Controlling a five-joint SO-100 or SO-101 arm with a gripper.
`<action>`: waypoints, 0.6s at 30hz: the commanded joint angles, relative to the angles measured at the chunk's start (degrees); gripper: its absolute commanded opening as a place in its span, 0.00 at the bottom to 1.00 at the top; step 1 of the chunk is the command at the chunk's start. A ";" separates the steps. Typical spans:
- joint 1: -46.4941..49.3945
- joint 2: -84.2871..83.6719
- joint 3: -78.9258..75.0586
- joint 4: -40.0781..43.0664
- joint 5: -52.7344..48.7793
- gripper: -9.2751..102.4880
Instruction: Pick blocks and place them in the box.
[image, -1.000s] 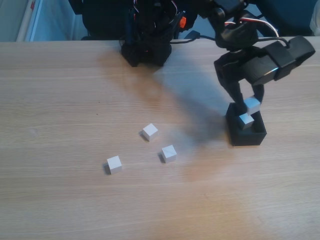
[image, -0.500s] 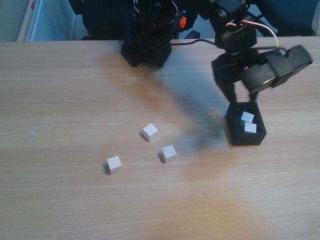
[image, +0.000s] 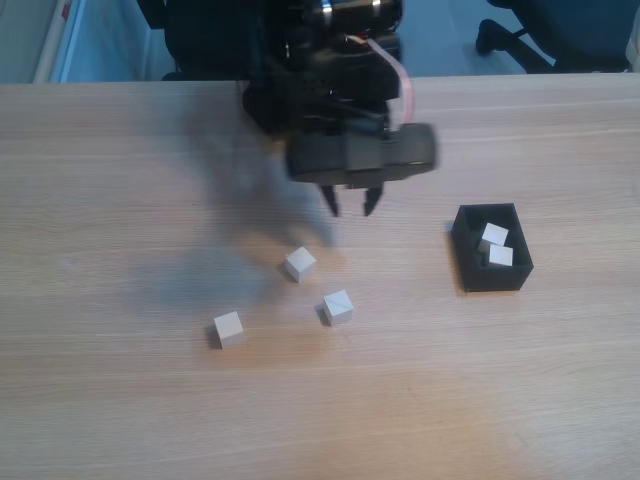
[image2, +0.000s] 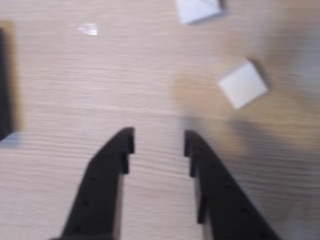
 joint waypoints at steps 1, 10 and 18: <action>3.60 4.04 4.66 -4.04 -2.55 0.20; 8.00 4.22 18.02 -18.19 -9.76 0.20; 11.95 0.79 21.88 -27.95 -12.13 0.21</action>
